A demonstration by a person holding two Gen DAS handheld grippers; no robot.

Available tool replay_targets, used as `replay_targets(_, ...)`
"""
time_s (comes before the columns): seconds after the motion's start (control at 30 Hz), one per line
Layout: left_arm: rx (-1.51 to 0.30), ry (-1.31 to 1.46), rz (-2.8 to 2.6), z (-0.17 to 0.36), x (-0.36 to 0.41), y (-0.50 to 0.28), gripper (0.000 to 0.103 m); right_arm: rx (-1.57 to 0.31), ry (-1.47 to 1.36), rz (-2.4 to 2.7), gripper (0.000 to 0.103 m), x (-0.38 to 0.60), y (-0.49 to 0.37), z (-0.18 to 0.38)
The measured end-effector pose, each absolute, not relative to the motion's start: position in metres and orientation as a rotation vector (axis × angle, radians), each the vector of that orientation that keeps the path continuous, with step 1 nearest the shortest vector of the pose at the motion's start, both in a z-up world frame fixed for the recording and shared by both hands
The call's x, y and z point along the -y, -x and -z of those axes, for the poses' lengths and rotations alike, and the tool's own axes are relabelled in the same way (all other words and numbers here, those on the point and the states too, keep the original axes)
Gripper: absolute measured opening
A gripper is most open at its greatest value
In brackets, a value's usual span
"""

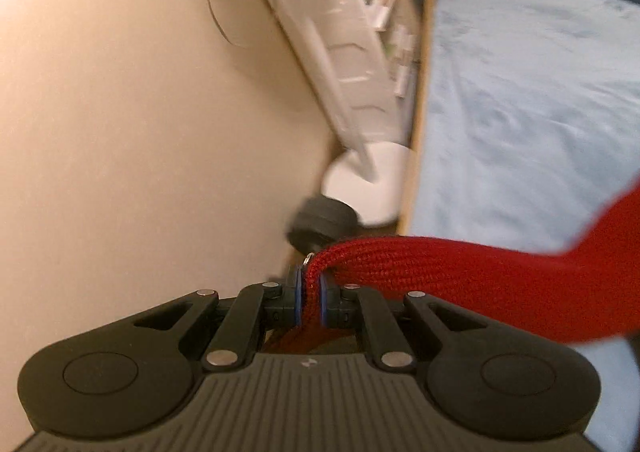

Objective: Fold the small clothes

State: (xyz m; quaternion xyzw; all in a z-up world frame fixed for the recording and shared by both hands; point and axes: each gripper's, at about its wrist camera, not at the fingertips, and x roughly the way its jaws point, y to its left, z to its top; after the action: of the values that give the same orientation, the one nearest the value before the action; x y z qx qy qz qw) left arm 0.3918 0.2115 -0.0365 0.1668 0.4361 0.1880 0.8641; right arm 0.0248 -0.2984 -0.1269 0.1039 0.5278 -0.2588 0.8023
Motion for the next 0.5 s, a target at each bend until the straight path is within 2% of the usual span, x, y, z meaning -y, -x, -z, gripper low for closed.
replay_targets(0.2, -0.958, -0.365, -0.570, 0.068, -0.222, -0.439, 0.012, -1.133, -0.227, 0.602, 0.052, 0.312, -0.026, 0.125)
replay_targets(0.23, -0.958, -0.393, -0.565, 0.074, -0.214, -0.438, 0.020, -1.133, -0.229, 0.604, 0.052, 0.314, -0.026, 0.125)
replay_targets(0.27, -0.959, -0.432, -0.545, 0.077, -0.203, -0.431, 0.038, -1.132, -0.233, 0.605, 0.052, 0.317, -0.026, 0.126)
replay_targets(0.3, -0.945, -0.467, -0.517, 0.078, -0.193, -0.422, 0.052, -1.129, -0.240, 0.600, 0.052, 0.318, -0.026, 0.126)
replay_targets(0.33, -0.913, -0.490, -0.459, 0.075, -0.181, -0.407, 0.077, -1.127, -0.248, 0.588, 0.052, 0.317, -0.025, 0.127)
replay_targets(0.37, -0.877, -0.495, -0.398, 0.071, -0.170, -0.387, 0.092, -1.128, -0.257, 0.571, 0.052, 0.316, -0.025, 0.128)
replay_targets(0.5, -0.839, -0.404, -0.157, 0.059, -0.137, -0.298, 0.096, -1.114, -0.265, 0.468, 0.057, 0.299, -0.021, 0.131)
